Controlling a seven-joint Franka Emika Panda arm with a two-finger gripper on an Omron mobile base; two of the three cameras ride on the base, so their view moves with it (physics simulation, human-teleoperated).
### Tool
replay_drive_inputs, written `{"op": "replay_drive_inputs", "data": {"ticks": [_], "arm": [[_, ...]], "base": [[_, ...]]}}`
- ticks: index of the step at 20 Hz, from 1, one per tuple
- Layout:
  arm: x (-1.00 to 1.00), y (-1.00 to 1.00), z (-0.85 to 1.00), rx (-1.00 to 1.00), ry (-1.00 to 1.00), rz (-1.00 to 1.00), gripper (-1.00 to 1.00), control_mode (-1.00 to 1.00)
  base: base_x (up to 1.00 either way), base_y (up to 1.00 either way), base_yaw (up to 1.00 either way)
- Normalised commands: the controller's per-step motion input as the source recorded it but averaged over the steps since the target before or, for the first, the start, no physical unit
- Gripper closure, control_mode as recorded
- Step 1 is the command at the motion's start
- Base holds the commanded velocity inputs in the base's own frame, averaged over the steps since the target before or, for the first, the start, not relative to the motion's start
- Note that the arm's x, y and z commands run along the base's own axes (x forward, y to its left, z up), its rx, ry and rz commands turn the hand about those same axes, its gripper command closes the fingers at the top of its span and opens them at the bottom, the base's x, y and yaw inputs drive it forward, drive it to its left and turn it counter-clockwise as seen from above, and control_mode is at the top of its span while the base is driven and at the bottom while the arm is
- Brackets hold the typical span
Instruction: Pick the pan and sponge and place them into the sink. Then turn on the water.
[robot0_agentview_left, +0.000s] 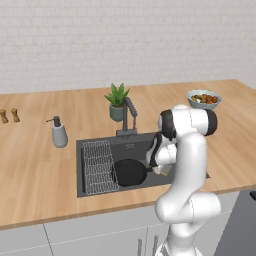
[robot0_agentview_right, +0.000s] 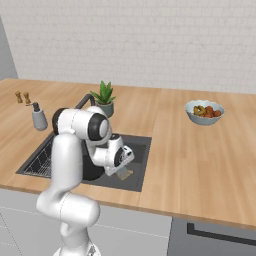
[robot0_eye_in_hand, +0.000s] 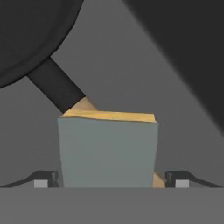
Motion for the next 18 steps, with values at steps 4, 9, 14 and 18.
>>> {"op": "replay_drive_inputs", "data": {"ticks": [4,9,14,18], "arm": [[0.00,0.00,0.66,0.05,0.00,-0.08,-1.00,-1.00],[-0.01,0.00,0.97,0.10,0.00,-0.17,-1.00,-1.00],[0.00,0.00,1.00,0.11,0.05,-0.32,-1.00,-1.00],[0.11,0.00,1.00,0.11,0.10,-0.35,-1.00,-1.00]], "base": [[0.00,0.00,0.00],[0.00,0.00,0.00],[0.00,0.00,0.00],[0.00,0.00,0.00]]}}
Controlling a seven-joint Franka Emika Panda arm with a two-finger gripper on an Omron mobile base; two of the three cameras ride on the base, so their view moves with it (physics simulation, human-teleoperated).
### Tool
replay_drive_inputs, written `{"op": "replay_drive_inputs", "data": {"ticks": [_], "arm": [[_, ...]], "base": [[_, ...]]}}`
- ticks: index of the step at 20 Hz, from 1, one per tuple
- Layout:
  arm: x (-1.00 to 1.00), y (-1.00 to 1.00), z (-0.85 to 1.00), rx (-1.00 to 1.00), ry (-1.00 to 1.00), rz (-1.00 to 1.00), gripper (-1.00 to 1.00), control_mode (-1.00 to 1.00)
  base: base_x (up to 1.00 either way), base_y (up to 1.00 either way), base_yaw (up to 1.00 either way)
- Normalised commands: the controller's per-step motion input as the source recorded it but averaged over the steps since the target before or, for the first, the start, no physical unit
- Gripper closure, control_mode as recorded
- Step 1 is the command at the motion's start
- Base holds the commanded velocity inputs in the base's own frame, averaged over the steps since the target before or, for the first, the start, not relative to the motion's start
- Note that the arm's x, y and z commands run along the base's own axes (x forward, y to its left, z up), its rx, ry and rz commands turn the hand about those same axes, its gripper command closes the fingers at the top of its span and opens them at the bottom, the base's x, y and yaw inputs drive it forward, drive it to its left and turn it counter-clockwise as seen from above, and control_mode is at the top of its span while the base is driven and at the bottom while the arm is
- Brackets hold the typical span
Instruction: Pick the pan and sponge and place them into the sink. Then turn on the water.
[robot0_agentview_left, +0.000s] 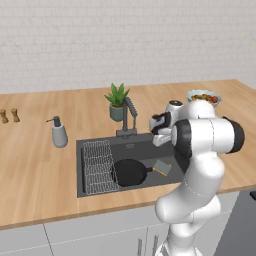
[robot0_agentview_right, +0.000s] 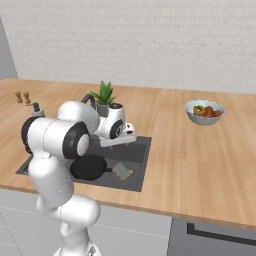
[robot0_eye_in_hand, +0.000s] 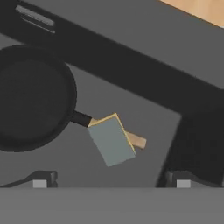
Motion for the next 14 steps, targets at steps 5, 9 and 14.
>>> {"op": "replay_drive_inputs", "data": {"ticks": [5,9,14], "arm": [[0.12,0.00,0.97,0.16,0.07,-0.37,-1.00,-1.00],[0.06,-0.03,0.27,0.07,0.08,-0.15,-1.00,-1.00],[0.00,0.00,0.00,0.00,0.00,0.00,-1.00,-1.00]], "base": [[0.00,0.00,0.00],[0.00,0.00,0.00],[0.00,0.00,0.00]]}}
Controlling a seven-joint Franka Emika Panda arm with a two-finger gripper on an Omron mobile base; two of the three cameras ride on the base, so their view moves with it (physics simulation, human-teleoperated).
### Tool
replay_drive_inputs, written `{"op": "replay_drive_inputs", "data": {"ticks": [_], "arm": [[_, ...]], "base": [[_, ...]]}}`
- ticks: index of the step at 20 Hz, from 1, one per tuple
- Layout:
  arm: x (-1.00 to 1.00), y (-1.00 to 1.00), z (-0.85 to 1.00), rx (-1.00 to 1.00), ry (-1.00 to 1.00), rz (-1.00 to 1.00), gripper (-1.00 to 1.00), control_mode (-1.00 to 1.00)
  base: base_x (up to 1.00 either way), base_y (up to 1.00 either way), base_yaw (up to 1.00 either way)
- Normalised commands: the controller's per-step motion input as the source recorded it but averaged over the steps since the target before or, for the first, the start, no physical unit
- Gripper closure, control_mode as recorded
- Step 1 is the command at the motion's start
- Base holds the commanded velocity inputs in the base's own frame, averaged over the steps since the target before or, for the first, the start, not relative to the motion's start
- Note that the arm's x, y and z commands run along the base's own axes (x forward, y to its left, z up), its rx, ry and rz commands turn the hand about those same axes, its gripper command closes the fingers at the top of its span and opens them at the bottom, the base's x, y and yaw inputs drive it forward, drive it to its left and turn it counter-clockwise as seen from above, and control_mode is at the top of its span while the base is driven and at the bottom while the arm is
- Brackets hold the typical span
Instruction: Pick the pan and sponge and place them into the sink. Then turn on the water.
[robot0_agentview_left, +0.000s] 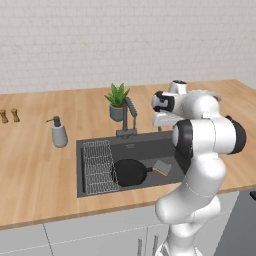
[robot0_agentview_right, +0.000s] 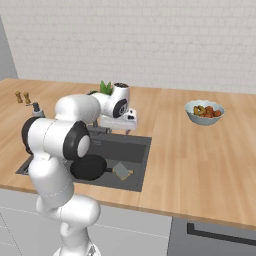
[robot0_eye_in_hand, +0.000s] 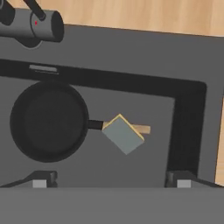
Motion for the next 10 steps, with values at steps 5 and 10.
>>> {"op": "replay_drive_inputs", "data": {"ticks": [5,10], "arm": [[0.06,0.20,0.00,0.04,-0.05,-0.02,-1.00,-1.00],[0.23,0.23,0.00,0.23,-0.15,-0.11,-1.00,-1.00]], "base": [[0.00,0.00,0.00],[0.00,0.00,0.00]]}}
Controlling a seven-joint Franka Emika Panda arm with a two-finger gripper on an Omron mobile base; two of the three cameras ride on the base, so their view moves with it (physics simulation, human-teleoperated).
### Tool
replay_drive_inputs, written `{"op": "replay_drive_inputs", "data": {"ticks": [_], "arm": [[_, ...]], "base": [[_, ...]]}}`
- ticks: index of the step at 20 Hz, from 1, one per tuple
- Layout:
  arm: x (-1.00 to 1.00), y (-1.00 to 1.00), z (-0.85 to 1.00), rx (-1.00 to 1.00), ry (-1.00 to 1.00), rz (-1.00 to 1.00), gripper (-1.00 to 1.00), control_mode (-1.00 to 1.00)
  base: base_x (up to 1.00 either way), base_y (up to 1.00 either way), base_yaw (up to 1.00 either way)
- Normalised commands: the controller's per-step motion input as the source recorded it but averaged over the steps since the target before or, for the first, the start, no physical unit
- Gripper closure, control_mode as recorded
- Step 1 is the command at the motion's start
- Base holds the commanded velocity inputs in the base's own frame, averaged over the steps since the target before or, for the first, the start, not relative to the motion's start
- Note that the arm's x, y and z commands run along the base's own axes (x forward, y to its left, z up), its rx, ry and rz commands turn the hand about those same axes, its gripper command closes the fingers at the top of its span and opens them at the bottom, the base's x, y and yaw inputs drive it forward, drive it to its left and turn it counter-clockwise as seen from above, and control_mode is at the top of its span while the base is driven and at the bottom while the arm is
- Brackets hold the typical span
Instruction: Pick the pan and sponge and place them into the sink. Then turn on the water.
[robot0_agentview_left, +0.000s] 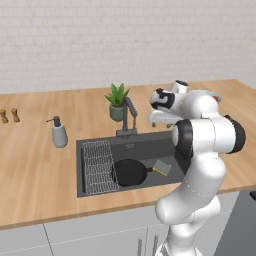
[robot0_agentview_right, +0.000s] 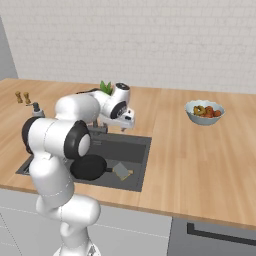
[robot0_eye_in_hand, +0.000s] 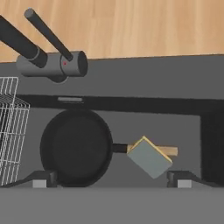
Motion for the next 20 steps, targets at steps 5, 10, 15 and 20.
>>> {"op": "replay_drive_inputs", "data": {"ticks": [5,10,15,20], "arm": [[0.27,0.17,0.00,0.29,-0.06,-0.12,-1.00,-1.00],[0.18,0.19,-0.02,0.25,-0.07,-0.10,-1.00,-1.00],[0.11,0.11,-0.06,0.08,-0.01,-0.06,-1.00,-1.00],[0.00,0.00,-0.03,0.00,0.00,0.00,-1.00,-1.00]], "base": [[0.00,0.00,0.00],[0.00,0.00,0.00],[0.00,0.00,0.00],[0.00,0.00,0.00]]}}
